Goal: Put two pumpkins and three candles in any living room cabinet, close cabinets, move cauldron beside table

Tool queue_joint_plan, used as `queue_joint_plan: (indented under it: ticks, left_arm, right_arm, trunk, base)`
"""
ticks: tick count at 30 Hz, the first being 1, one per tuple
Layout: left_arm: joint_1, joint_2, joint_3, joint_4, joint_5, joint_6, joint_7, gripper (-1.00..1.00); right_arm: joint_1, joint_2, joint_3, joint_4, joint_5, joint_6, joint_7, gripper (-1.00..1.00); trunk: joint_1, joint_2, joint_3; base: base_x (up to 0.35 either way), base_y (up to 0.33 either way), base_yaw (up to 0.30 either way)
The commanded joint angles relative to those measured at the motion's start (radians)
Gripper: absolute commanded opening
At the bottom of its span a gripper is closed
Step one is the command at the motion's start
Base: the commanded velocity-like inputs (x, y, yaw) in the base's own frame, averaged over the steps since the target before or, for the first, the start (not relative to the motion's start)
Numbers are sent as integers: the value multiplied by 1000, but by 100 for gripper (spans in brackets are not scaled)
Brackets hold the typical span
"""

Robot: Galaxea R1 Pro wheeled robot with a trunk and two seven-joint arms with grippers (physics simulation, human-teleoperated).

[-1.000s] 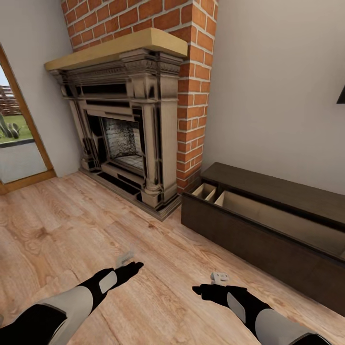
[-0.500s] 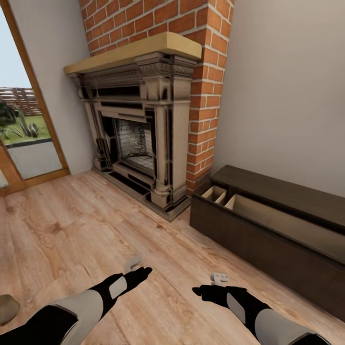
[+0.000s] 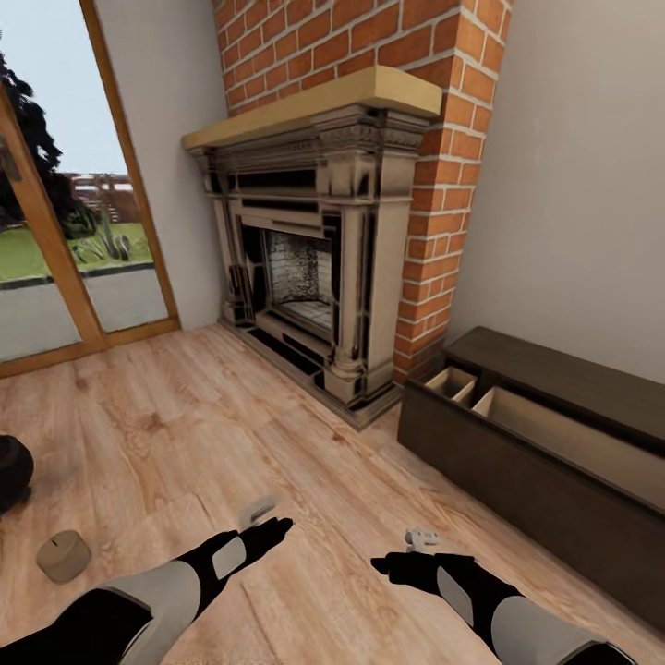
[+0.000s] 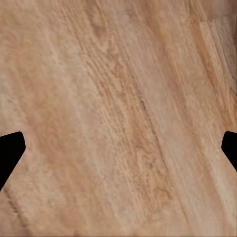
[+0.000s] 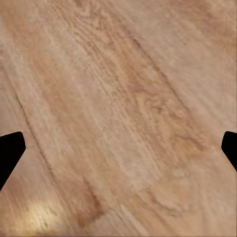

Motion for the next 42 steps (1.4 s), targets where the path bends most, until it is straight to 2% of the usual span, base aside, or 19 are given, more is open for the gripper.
queue_joint_plan:
  ticks: [1,42]
  left_arm:
    - [-1,0,-7,1,11,3,-3,100]
    - [-1,3,-6,4,12,2,0,100]
  right_arm:
    - [0,0,4,-1,-6,4,0,100]
    - [0,1,6,0,-3,6,1,100]
  trunk:
    - [0,0,0]
    - [0,0,3]
  base:
    - [0,0,270]
    - [0,0,274]
